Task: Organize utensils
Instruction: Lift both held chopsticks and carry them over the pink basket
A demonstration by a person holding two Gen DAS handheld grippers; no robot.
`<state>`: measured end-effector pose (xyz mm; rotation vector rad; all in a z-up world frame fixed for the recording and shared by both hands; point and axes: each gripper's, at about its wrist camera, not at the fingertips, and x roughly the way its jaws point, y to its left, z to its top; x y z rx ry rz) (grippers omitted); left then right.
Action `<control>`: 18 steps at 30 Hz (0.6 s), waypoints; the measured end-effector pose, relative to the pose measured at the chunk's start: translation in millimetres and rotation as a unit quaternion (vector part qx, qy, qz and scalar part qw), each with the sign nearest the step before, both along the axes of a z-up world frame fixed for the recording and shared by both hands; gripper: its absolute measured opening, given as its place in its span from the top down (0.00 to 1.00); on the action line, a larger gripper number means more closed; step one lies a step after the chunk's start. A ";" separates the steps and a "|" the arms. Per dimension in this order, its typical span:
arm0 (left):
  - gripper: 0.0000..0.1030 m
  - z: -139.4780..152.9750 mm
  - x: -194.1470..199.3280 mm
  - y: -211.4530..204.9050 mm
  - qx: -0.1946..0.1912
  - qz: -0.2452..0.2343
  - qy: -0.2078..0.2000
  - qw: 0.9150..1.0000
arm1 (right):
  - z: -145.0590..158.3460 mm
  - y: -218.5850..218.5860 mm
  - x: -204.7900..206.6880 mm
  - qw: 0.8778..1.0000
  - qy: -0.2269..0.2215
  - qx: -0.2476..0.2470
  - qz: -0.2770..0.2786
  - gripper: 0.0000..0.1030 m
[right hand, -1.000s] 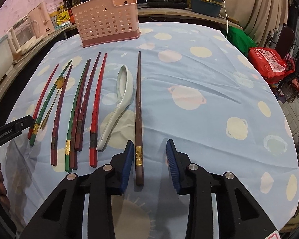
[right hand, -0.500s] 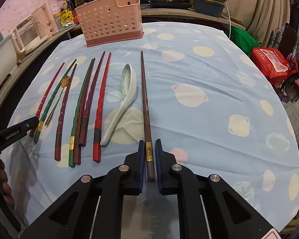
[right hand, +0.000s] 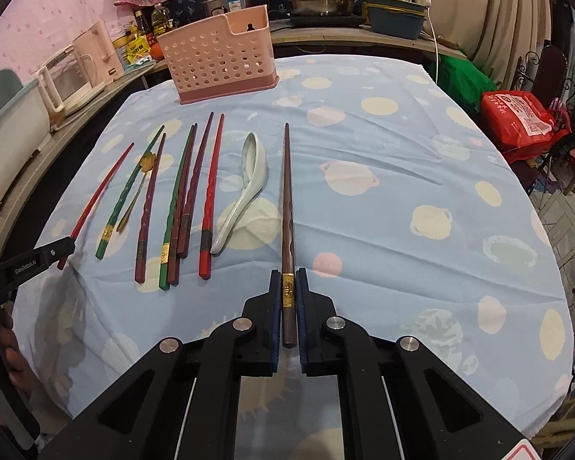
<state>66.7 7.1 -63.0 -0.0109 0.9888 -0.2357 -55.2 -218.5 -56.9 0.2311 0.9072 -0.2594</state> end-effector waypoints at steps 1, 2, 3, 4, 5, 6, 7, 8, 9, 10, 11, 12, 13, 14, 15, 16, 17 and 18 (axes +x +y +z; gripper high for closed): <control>0.93 4.4 -3.1 1.8 -0.002 -0.001 -0.002 1.000 | 5.1 -1.0 -3.8 1.000 -0.005 0.002 -0.001 0.93; 0.93 10.4 -7.0 3.9 -0.005 -0.001 -0.006 1.000 | 9.5 -1.6 -7.5 1.000 -0.009 0.003 -0.002 0.93; 0.93 15.8 -9.9 5.4 -0.008 -0.002 -0.010 1.000 | 15.4 -2.4 -11.4 1.000 -0.015 0.004 -0.003 0.93; 0.93 22.1 -13.4 6.7 -0.011 -0.003 -0.015 1.000 | 20.6 -3.3 -14.8 1.000 -0.021 0.004 -0.004 0.93; 0.93 28.0 -16.3 7.8 -0.012 -0.004 -0.021 1.000 | 27.0 -4.7 -18.3 1.000 -0.028 0.003 -0.006 0.93; 0.93 34.2 -19.2 8.8 -0.015 -0.005 -0.027 1.000 | 32.3 -5.8 -20.9 0.999 -0.034 0.002 -0.007 0.93; 0.93 42.4 -21.9 9.7 -0.018 -0.006 -0.035 0.999 | 40.1 -7.0 -23.4 0.999 -0.042 0.000 -0.008 0.93; 0.93 48.9 -24.1 10.0 -0.020 -0.007 -0.041 0.999 | 46.5 -7.7 -24.8 0.999 -0.049 -0.002 -0.009 0.93; 0.93 56.3 -25.7 10.7 -0.023 -0.009 -0.048 0.999 | 53.8 -8.5 -26.0 0.998 -0.057 -0.004 -0.009 0.93; 0.93 64.6 -26.9 10.5 -0.024 -0.011 -0.056 0.998 | 61.1 -9.2 -26.5 0.998 -0.065 -0.004 -0.008 0.93; 0.93 70.6 -27.6 10.6 -0.025 -0.012 -0.062 0.998 | 68.1 -9.9 -26.0 0.997 -0.071 -0.005 -0.008 0.93; 0.93 78.1 -28.1 10.2 -0.027 -0.014 -0.070 0.997 | 74.8 -11.0 -25.5 0.997 -0.078 -0.005 -0.007 0.93; 0.93 83.8 -28.3 10.0 -0.028 -0.016 -0.076 0.997 | 83.0 -12.3 -23.8 0.996 -0.086 -0.006 -0.007 0.93; 0.93 90.9 -27.4 9.6 -0.029 -0.018 -0.083 0.996 | 89.9 -13.6 -22.4 0.996 -0.093 -0.007 -0.006 0.93; 0.93 97.6 -26.1 9.1 -0.031 -0.019 -0.090 0.995 | 98.0 -14.8 -20.4 0.995 -0.100 -0.011 -0.005 0.93; 0.93 105.2 -23.6 8.4 -0.034 -0.020 -0.096 0.995 | 104.4 -16.1 -19.2 0.994 -0.107 -0.016 -0.004 0.93; 0.93 111.5 -22.1 7.5 -0.036 -0.021 -0.101 0.994 | 113.6 -17.8 -15.5 0.993 -0.115 -0.022 -0.003 0.93; 0.93 117.9 -19.7 6.6 -0.040 -0.022 -0.106 0.993 | 121.2 -19.3 -12.1 0.992 -0.121 -0.026 -0.002 0.93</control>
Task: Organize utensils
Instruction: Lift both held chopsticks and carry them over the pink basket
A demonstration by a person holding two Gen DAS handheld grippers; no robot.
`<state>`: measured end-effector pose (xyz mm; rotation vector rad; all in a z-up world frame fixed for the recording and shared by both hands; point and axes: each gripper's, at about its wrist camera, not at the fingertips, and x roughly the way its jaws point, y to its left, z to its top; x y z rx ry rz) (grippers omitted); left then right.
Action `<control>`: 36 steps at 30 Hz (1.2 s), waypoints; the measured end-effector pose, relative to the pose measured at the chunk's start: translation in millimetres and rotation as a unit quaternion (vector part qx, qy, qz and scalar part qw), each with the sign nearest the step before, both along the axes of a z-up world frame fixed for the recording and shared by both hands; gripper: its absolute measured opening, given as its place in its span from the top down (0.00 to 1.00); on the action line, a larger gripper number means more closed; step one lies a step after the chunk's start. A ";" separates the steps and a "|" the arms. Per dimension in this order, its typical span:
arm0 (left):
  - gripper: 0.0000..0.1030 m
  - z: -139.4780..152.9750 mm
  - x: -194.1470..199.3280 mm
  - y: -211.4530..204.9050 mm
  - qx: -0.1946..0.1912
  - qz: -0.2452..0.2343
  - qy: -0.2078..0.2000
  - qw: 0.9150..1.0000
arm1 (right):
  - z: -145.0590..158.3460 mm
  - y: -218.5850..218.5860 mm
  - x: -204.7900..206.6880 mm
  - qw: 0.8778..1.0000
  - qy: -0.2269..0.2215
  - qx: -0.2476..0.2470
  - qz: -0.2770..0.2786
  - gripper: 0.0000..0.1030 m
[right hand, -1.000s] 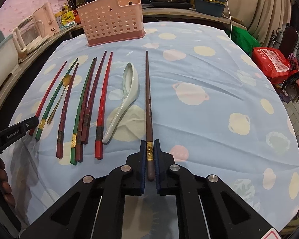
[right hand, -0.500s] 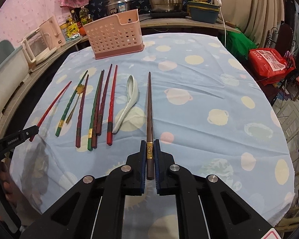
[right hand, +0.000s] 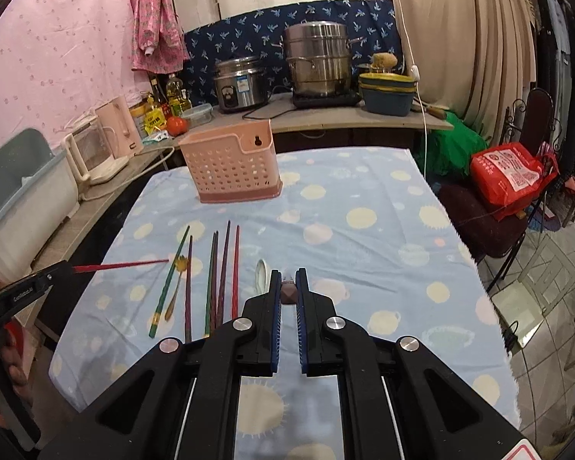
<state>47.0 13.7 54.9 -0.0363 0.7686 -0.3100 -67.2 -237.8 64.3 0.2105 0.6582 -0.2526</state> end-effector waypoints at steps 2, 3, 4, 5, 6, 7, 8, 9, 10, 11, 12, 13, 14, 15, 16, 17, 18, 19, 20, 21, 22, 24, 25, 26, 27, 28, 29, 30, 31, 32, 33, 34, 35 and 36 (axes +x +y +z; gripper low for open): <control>0.93 15.1 8.6 -2.8 -0.007 -0.004 -0.011 1.000 | 15.4 -4.2 8.5 1.000 -0.013 -0.007 0.000 0.93; 0.93 21.5 12.2 -4.2 -0.009 -0.004 -0.018 1.000 | 23.1 -7.1 13.2 1.000 -0.020 -0.011 0.000 0.93; 0.93 28.3 16.6 -5.9 -0.009 -0.004 -0.026 1.000 | 30.5 -8.8 18.3 1.000 -0.026 -0.015 -0.002 0.93; 0.93 35.8 22.1 -7.7 -0.010 -0.005 -0.032 0.999 | 36.9 -11.9 22.5 0.999 -0.031 -0.019 -0.003 0.93; 0.93 42.9 27.9 -9.2 -0.013 -0.007 -0.038 0.999 | 43.9 -15.3 28.5 0.999 -0.036 -0.022 -0.004 0.93; 0.93 49.6 33.8 -10.9 -0.014 -0.007 -0.043 0.999 | 49.5 -18.3 33.5 0.999 -0.041 -0.023 -0.005 0.93; 0.93 55.0 38.9 -12.4 -0.016 -0.008 -0.047 0.999 | 55.2 -21.6 39.0 0.999 -0.046 -0.022 -0.005 0.93; 0.93 60.9 44.9 -13.9 -0.017 -0.009 -0.051 0.999 | 60.9 -25.4 45.9 0.999 -0.050 -0.020 -0.005 0.93; 0.93 68.1 52.5 -16.2 -0.018 -0.010 -0.057 0.998 | 66.5 -27.7 51.7 0.998 -0.055 -0.020 -0.005 0.93; 0.93 74.4 58.4 -18.4 -0.019 -0.010 -0.062 0.998 | 71.6 -30.4 58.3 0.998 -0.059 -0.021 -0.005 0.93; 0.93 80.7 63.3 -19.8 -0.021 -0.011 -0.068 0.997 | 76.7 -32.8 66.4 0.998 -0.063 -0.023 -0.004 0.93; 0.93 88.6 71.4 -22.3 -0.022 -0.012 -0.075 0.997 | 81.9 -34.1 72.5 0.997 -0.067 -0.025 -0.003 0.93; 0.93 95.2 78.5 -24.5 -0.022 -0.012 -0.082 0.996 | 87.1 -35.4 80.9 0.997 -0.072 -0.026 -0.002 0.93; 0.93 101.7 85.8 -27.2 -0.021 -0.011 -0.089 0.996 | 93.0 -36.7 90.2 0.997 -0.078 -0.027 0.000 0.93; 0.93 107.3 93.1 -29.3 -0.021 -0.010 -0.096 0.995 | 98.3 -36.9 97.2 0.996 -0.084 -0.028 0.001 0.93; 0.93 115.0 101.8 -32.1 -0.024 -0.009 -0.103 0.994 | 104.3 -38.2 107.4 0.996 -0.090 -0.027 0.003 0.93; 0.93 122.6 110.1 -34.3 -0.030 -0.010 -0.109 0.994 | 110.3 -39.6 117.9 0.995 -0.098 -0.026 0.006 0.93; 0.93 129.8 119.2 -37.1 -0.034 -0.009 -0.114 0.993 | 115.4 -40.7 125.7 0.994 -0.104 -0.026 0.007 0.93; 0.93 137.9 129.0 -40.5 -0.037 -0.007 -0.122 0.992 | 121.2 -41.7 136.3 0.993 -0.112 -0.026 0.008 0.93; 0.93 145.9 137.4 -43.2 -0.042 -0.006 -0.131 0.990 | 126.8 -42.9 147.1 0.992 -0.120 -0.026 0.009 0.93; 0.93 154.7 148.1 -46.9 -0.048 -0.004 -0.140 0.989 | 131.8 -44.0 157.3 0.991 -0.128 -0.024 0.010 0.93; 0.93 169.4 165.7 -54.8 -0.057 -0.004 -0.157 0.986 | 140.7 -47.5 179.2 0.990 -0.141 -0.014 0.015 0.93; 0.93 175.4 174.7 -59.5 -0.060 -0.001 -0.167 0.984 | 144.5 -48.5 190.0 0.989 -0.145 -0.011 0.018 0.93; 0.93 180.5 183.0 -63.7 -0.061 0.000 -0.175 0.983 | 147.9 -48.9 201.5 0.988 -0.150 -0.011 0.020 0.93; 0.93 184.8 191.4 -67.9 -0.064 0.000 -0.182 0.981 | 151.1 -48.9 213.3 0.988 -0.155 -0.013 0.021 0.93; 0.93 188.0 200.8 -72.9 -0.068 -0.002 -0.188 0.980 | 153.1 -48.0 223.7 0.987 -0.160 -0.014 0.023 0.93; 0.93 189.4 208.3 -77.3 -0.071 -0.003 -0.190 0.979 | 155.1 -48.1 233.5 0.986 -0.163 -0.015 0.025 0.93; 0.93 188.4 217.7 -81.8 -0.071 -0.004 -0.192 0.979 | 156.1 -48.4 243.7 0.985 -0.168 -0.015 0.026 0.93; 0.93 185.1 227.0 -86.1 -0.070 -0.002 -0.190 0.979 | 155.3 -49.2 252.7 0.985 -0.171 -0.015 0.027 0.93; 0.93 182.0 234.4 -90.1 -0.068 -0.001 -0.188 0.980 | 152.9 -49.6 261.0 0.985 -0.171 -0.016 0.028 0.93; 0.93 176.6 241.7 -93.8 -0.066 -0.001 -0.183 0.981 | 149.6 -51.0 270.5 0.985 -0.171 -0.015 0.028 0.93; 0.93 169.8 248.1 -96.7 -0.064 -0.001 -0.178 0.982 | 145.7 -52.7 277.0 0.985 -0.170 -0.013 0.029 0.93; 0.93 161.2 255.5 -99.7 -0.060 -0.001 -0.169 0.984 | 140.3 -55.6 283.9 0.986 -0.167 -0.007 0.029 0.93; 0.93 153.7 259.7 -100.5 -0.059 -0.001 -0.164 0.985 | 134.1 -58.3 290.7 0.986 -0.163 -0.001 0.029 0.93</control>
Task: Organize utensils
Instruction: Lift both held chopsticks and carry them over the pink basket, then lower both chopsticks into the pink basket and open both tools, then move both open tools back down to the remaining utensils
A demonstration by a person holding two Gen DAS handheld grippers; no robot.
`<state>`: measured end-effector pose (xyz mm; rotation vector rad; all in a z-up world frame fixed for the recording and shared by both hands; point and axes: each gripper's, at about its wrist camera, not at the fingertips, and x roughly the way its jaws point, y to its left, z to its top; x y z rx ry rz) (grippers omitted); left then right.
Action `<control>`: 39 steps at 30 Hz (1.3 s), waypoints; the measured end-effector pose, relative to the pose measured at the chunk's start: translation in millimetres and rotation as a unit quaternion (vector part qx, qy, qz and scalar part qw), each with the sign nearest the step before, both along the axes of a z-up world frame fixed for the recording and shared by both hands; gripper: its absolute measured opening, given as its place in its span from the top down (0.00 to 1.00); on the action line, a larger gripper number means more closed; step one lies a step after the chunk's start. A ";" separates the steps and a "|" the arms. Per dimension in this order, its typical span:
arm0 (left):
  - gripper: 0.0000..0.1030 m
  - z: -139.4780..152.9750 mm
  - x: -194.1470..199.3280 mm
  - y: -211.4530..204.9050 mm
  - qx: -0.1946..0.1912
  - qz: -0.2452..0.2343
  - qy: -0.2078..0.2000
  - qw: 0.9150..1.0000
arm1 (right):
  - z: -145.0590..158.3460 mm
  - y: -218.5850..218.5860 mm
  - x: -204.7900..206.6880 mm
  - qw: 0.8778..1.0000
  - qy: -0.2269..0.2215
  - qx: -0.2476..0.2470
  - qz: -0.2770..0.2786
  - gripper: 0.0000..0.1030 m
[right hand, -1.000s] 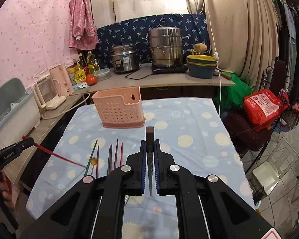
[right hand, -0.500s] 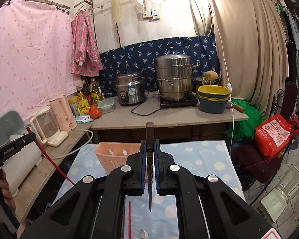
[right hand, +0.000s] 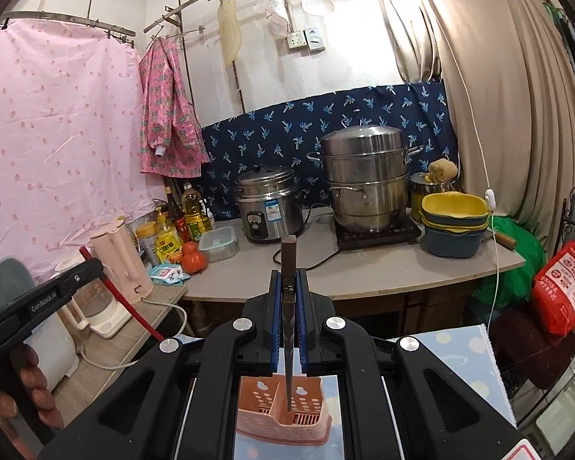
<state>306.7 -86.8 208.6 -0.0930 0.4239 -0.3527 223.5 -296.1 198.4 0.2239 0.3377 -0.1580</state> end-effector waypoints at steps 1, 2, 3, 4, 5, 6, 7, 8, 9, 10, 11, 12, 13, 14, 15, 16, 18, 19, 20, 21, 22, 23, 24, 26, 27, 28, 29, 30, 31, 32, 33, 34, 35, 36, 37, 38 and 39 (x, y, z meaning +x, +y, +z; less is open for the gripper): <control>0.93 -8.4 4.6 -1.2 0.003 0.000 0.007 1.000 | -7.5 -2.7 6.8 1.000 0.005 0.005 0.001 0.93; 0.93 -17.8 9.4 -2.4 0.006 0.001 0.014 1.000 | -15.8 -5.1 13.1 1.000 0.011 0.009 0.001 0.93; 0.93 -27.2 14.3 -3.6 0.010 0.001 0.022 1.000 | -24.6 -6.8 19.1 1.000 0.019 0.011 0.001 0.93; 0.93 -35.7 18.1 -4.2 0.013 0.002 0.030 0.999 | -32.8 -7.4 22.2 1.000 0.026 0.012 0.001 0.93; 0.93 -45.2 21.5 -3.3 0.015 0.003 0.038 0.999 | -42.1 -8.4 25.8 0.999 0.035 0.014 0.001 0.93; 0.93 -52.5 24.1 -3.4 0.016 0.004 0.044 0.999 | -51.0 -9.6 29.8 0.999 0.044 0.016 -0.001 0.93; 0.93 -60.4 27.1 -3.0 0.018 0.005 0.052 0.998 | -58.3 -10.2 32.4 0.999 0.051 0.017 -0.001 0.93; 0.93 -66.5 29.2 -3.3 0.020 0.006 0.058 0.998 | -65.0 -10.4 34.2 0.998 0.058 0.017 -0.001 0.93; 0.93 -72.1 30.0 -3.3 0.022 0.007 0.063 0.998 | -70.6 -11.2 36.1 0.998 0.064 0.017 -0.003 0.93; 0.93 -78.1 31.0 -2.8 0.025 0.009 0.070 0.997 | -74.8 -12.2 35.0 0.998 0.066 0.017 -0.006 0.90; 0.93 -81.7 31.3 -2.2 0.027 0.010 0.075 0.997 | -77.9 -12.4 33.3 0.997 0.070 0.014 -0.012 0.79; 0.92 -84.9 30.5 -0.9 0.028 0.011 0.078 0.997 | -80.0 -12.4 29.8 0.997 0.070 0.009 -0.021 0.71; 0.84 -87.5 28.9 1.0 0.029 0.016 0.080 0.996 | -81.1 -13.1 26.3 0.997 0.067 0.007 -0.026 0.58; 0.77 -88.7 27.5 2.8 0.030 0.021 0.082 0.996 | -80.5 -12.9 21.1 0.998 0.061 0.004 -0.032 0.50; 0.59 -90.0 25.7 4.6 0.030 0.027 0.083 0.996 | -79.4 -12.6 15.5 0.998 0.057 0.001 -0.037 0.47; 0.52 -90.7 22.6 6.9 0.027 0.031 0.081 0.996 | -78.8 -13.4 12.2 0.998 0.055 -0.003 -0.041 0.46; 0.51 -90.8 15.3 12.2 0.026 0.032 0.079 0.996 | -76.2 -12.8 1.9 0.998 0.052 -0.006 -0.042 0.45; 0.51 -90.9 13.3 15.1 0.025 0.032 0.081 0.996 | -74.8 -13.8 -2.7 0.998 0.051 -0.006 -0.042 0.44; 0.51 -90.4 9.9 17.9 0.023 0.033 0.083 0.996 | -73.4 -13.6 -9.3 0.998 0.051 -0.004 -0.042 0.44; 0.51 -89.7 5.8 20.8 0.021 0.033 0.084 0.996 | -72.0 -13.8 -14.2 0.998 0.050 -0.002 -0.041 0.44; 0.51 -89.0 -0.2 24.7 0.020 0.034 0.085 0.996 | -71.1 -13.3 -22.4 0.998 0.049 0.000 -0.041 0.42; 0.51 -88.4 -5.4 28.1 0.020 0.036 0.084 0.996 | -70.4 -12.6 -30.9 0.998 0.048 0.000 -0.042 0.41; 0.51 -88.6 -11.5 31.0 0.023 0.039 0.084 0.995 | -70.2 -11.9 -39.6 0.998 0.049 0.000 -0.043 0.41; 0.51 -90.1 -26.4 38.6 0.028 0.042 0.085 0.995 | -72.4 -9.8 -55.8 0.998 0.053 0.000 -0.041 0.41; 0.51 -91.5 -32.9 41.4 0.030 0.043 0.087 0.995 | -74.6 -8.0 -65.1 0.998 0.057 0.000 -0.041 0.41; 0.51 -94.7 -41.9 45.7 0.032 0.045 0.091 0.994 | -76.4 -6.6 -72.8 0.997 0.061 -0.001 -0.041 0.41; 0.51 -97.4 -49.1 48.8 0.033 0.044 0.094 0.994 | -80.2 -4.1 -82.9 0.997 0.066 -0.003 -0.040 0.41; 0.51 -101.4 -57.1 52.0 0.035 0.043 0.099 0.994 | -83.4 -2.0 -90.3 0.997 0.071 -0.006 -0.040 0.41; 0.51 -107.7 -66.3 55.2 0.039 0.042 0.106 0.993 | -89.0 1.3 -101.1 0.996 0.079 -0.009 -0.041 0.41; 0.51 -113.9 -74.4 58.0 0.044 0.042 0.113 0.992 | -94.1 4.1 -110.3 0.995 0.086 -0.010 -0.041 0.41; 0.51 -119.9 -81.8 60.9 0.047 0.042 0.120 0.991 | -100.1 6.8 -119.9 0.995 0.093 -0.007 -0.040 0.41; 0.51 -127.4 -90.6 64.1 0.048 0.042 0.128 0.990 | -105.5 9.1 -128.3 0.994 0.100 -0.004 -0.039 0.41; 0.51 -134.7 -99.2 67.6 0.050 0.041 0.137 0.988 | -112.4 11.3 -137.8 0.993 0.110 0.001 -0.039 0.41; 0.51 -142.3 -107.2 70.7 0.052 0.041 0.146 0.987 | -117.9 13.0 -145.0 0.992 0.117 0.005 -0.038 0.41; 0.51 -148.2 -114.9 73.4 0.053 0.039 0.152 0.986 | -125.6 15.1 -154.2 0.991 0.126 0.009 -0.038 0.41; 0.51 -156.9 -123.7 75.8 0.057 0.038 0.161 0.985 | -132.7 17.7 -162.1 0.990 0.135 0.013 -0.037 0.41; 0.51 -165.4 -132.3 78.2 0.060 0.039 0.170 0.983 | -140.8 20.5 -171.1 0.989 0.145 0.014 -0.036 0.41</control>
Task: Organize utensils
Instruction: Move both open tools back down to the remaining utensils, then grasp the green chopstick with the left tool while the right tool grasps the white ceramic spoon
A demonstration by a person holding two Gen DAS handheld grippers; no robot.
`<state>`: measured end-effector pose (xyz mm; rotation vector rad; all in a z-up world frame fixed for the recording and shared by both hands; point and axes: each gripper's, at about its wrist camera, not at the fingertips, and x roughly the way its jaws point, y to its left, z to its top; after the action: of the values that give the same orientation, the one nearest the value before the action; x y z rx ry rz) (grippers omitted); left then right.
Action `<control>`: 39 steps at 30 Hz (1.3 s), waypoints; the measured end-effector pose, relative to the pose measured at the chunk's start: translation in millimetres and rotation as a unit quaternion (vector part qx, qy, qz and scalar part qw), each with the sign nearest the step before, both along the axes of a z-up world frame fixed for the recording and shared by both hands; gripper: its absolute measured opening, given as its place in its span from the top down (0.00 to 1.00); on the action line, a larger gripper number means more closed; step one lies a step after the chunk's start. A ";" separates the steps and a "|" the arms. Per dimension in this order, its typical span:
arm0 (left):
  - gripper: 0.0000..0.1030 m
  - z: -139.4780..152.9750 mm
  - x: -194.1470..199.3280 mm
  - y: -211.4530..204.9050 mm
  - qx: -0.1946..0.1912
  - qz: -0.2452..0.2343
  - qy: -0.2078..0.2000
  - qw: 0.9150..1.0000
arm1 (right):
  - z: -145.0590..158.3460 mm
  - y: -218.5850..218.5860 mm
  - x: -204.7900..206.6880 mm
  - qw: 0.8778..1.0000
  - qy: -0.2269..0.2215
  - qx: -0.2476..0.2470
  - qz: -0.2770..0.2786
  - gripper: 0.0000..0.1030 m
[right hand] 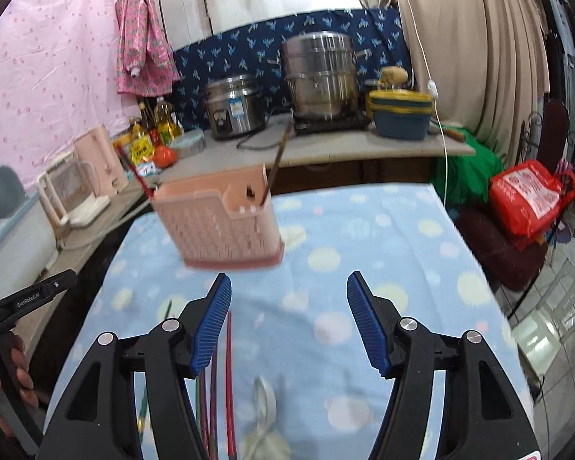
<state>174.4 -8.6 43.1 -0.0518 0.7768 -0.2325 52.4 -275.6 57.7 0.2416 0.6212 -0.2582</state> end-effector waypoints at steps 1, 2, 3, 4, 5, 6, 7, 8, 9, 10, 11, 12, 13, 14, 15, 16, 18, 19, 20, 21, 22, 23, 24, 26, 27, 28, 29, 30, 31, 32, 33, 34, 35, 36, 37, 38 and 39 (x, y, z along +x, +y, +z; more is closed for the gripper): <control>0.51 -6.6 -6.7 1.6 0.002 0.000 0.006 1.000 | -7.0 3.2 -7.0 1.000 0.008 0.000 0.000 0.41; 0.51 -15.2 -16.0 4.2 0.002 -0.002 0.017 1.000 | -14.8 5.9 -14.7 1.000 0.018 0.001 0.001 0.41; 0.51 -21.9 -22.5 5.9 0.002 -0.003 0.024 1.000 | -22.9 9.1 -22.5 1.000 0.028 0.003 0.003 0.41; 0.51 -28.0 -29.0 6.7 0.003 -0.005 0.031 1.000 | -29.2 12.0 -28.1 0.999 0.035 0.003 0.004 0.41; 0.51 -36.3 -37.8 7.9 0.005 -0.008 0.041 0.999 | -36.5 15.5 -35.3 0.999 0.044 0.002 0.006 0.41; 0.51 -43.0 -45.2 8.2 0.007 -0.011 0.048 0.999 | -43.5 19.6 -42.2 0.999 0.053 -0.001 0.009 0.41; 0.51 -47.7 -50.2 8.3 0.008 -0.013 0.053 0.998 | -48.9 22.5 -47.6 0.998 0.060 -0.005 0.009 0.41; 0.51 -54.6 -57.3 8.4 0.011 -0.015 0.060 0.998 | -55.5 25.9 -53.4 0.998 0.067 -0.006 0.009 0.41; 0.51 -61.3 -63.6 8.3 0.012 -0.018 0.067 0.997 | -60.6 27.7 -58.3 0.997 0.073 -0.002 0.011 0.41; 0.51 -66.4 -68.5 8.1 0.013 -0.020 0.073 0.997 | -68.0 29.9 -63.7 0.997 0.080 0.005 0.013 0.41; 0.51 -72.6 -74.1 7.8 0.013 -0.023 0.080 0.996 | -73.8 32.0 -67.5 0.996 0.086 0.010 0.014 0.41; 0.51 -78.8 -79.4 7.8 0.014 -0.024 0.086 0.996 | -79.6 34.6 -70.8 0.995 0.092 0.014 0.016 0.41; 0.51 -84.9 -84.4 7.5 0.014 -0.026 0.092 0.995 | -84.7 38.1 -73.8 0.995 0.097 0.016 0.019 0.41; 0.51 -90.9 -89.0 6.6 0.013 -0.028 0.098 0.995 | -89.5 41.8 -77.2 0.994 0.101 0.016 0.022 0.41; 0.51 -95.3 -92.0 5.6 0.014 -0.029 0.102 0.994 | -93.4 45.2 -80.5 0.994 0.104 0.016 0.025 0.41; 0.51 -99.9 -95.7 4.3 0.016 -0.031 0.106 0.994 | -95.5 47.9 -82.2 0.994 0.107 0.015 0.028 0.41; 0.51 -105.3 -100.6 1.6 0.018 -0.035 0.109 0.993 | -100.4 53.7 -85.5 0.993 0.111 0.014 0.033 0.41; 0.51 -107.1 -101.9 0.6 0.018 -0.036 0.109 0.993 | -102.4 55.9 -86.8 0.993 0.113 0.014 0.036 0.41; 0.51 -109.4 -103.3 -0.5 0.019 -0.036 0.110 0.993 | -103.5 56.9 -87.0 0.993 0.115 0.015 0.038 0.41; 0.51 -111.0 -103.7 -1.8 0.019 -0.036 0.111 0.993 | -105.0 58.4 -87.9 0.992 0.116 0.016 0.039 0.41; 0.51 -112.9 -104.1 -2.6 0.018 -0.038 0.112 0.993 | -106.1 59.9 -88.5 0.992 0.117 0.017 0.041 0.41; 0.51 -114.0 -103.7 -3.4 0.018 -0.038 0.112 0.993 | -106.1 61.1 -88.6 0.992 0.118 0.017 0.042 0.41; 0.51 -115.3 -103.5 -4.2 0.019 -0.038 0.112 0.993 | -105.8 61.3 -88.6 0.992 0.118 0.018 0.043 0.41; 0.51 -117.8 -102.1 -6.4 0.022 -0.039 0.111 0.993 | -106.3 61.3 -88.1 0.992 0.119 0.020 0.044 0.41; 0.51 -119.0 -101.4 -7.4 0.022 -0.039 0.112 0.993 | -106.7 61.5 -87.9 0.992 0.120 0.020 0.044 0.41; 0.53 -120.4 -99.8 -8.6 0.021 -0.040 0.113 0.993 | -107.1 61.4 -87.4 0.992 0.120 0.021 0.044 0.41; 0.53 -121.8 -98.1 -9.8 0.020 -0.040 0.114 0.992 | -107.4 61.3 -87.1 0.992 0.120 0.022 0.044 0.42; 0.53 -123.2 -96.6 -11.0 0.022 -0.040 0.114 0.992 | -108.0 61.4 -86.6 0.991 0.121 0.022 0.044 0.42; 0.56 -124.0 -95.8 -12.3 0.024 -0.040 0.114 0.992 | -108.9 61.4 -85.9 0.991 0.121 0.022 0.044 0.42; 0.57 -124.7 -94.8 -14.0 0.028 -0.042 0.112 0.992 | -109.9 61.2 -84.7 0.991 0.123 0.023 0.045 0.43; 0.60 -125.1 -94.0 -15.2 0.031 -0.043 0.110 0.993 | -111.2 61.1 -83.3 0.991 0.125 0.026 0.046 0.44; 0.64 -125.0 -92.9 -16.5 0.032 -0.045 0.108 0.993 | -112.5 60.3 -81.9 0.991 0.126 0.028 0.047 0.47; 0.68 -125.1 -92.0 -17.1 0.031 -0.047 0.108 0.993 | -114.1 60.0 -80.7 0.990 0.128 0.031 0.047 0.49; 0.75 -125.2 -90.8 -17.6 0.030 -0.048 0.108 0.992 | -115.8 59.4 -78.5 0.990 0.130 0.036 0.048 0.50; 0.81 -125.3 -89.7 -18.0 0.029 -0.050 0.109 0.992 | -116.8 58.8 -76.9 0.989 0.131 0.039 0.049 0.53; 0.84 -125.5 -89.3 -18.2 0.027 -0.053 0.110 0.992 | -117.9 58.7 -74.6 0.989 0.132 0.042 0.050 0.55; 0.89 -125.7 -89.3 -18.3 0.025 -0.055 0.110 0.992 | -118.8 58.7 -72.7 0.989 0.133 0.043 0.051 0.56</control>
<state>85.1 -26.9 -82.6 0.0124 1.0070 -0.3155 -20.3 -216.9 -61.1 0.2597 0.9073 -0.1666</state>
